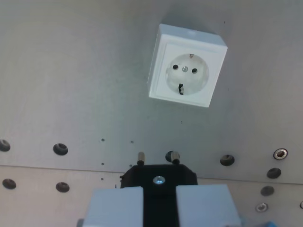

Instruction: Move above the white socket

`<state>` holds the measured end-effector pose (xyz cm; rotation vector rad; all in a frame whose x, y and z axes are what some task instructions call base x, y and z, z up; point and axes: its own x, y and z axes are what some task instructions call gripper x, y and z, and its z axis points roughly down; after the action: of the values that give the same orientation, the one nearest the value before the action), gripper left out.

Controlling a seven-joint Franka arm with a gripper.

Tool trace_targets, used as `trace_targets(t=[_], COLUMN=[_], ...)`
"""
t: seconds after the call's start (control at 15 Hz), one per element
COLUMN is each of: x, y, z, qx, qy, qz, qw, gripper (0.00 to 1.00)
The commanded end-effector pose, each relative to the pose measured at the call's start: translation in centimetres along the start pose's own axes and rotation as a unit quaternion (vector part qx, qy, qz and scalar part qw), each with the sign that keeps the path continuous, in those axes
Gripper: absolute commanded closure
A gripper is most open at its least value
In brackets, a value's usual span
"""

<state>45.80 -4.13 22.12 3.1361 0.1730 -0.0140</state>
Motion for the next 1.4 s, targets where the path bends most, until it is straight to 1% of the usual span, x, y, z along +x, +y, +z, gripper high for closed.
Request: trace_targets(t=[0.07, 0.8, 1.07, 1.4], x=[-0.3, -0.3, -0.4, -0.5], y=[0.5, 1.8, 2.1, 2.4], z=[1.6, 7.0, 8.3, 9.7], qx=[-0.021, -0.015, -0.013, -0.011], qy=[0.049, 0.058, 0.061, 0.065], qz=[0.054, 0.084, 0.092, 0.095], qw=[0.9971, 0.9947, 0.9939, 0.9933], gripper=[1.00, 1.00, 1.00, 1.00])
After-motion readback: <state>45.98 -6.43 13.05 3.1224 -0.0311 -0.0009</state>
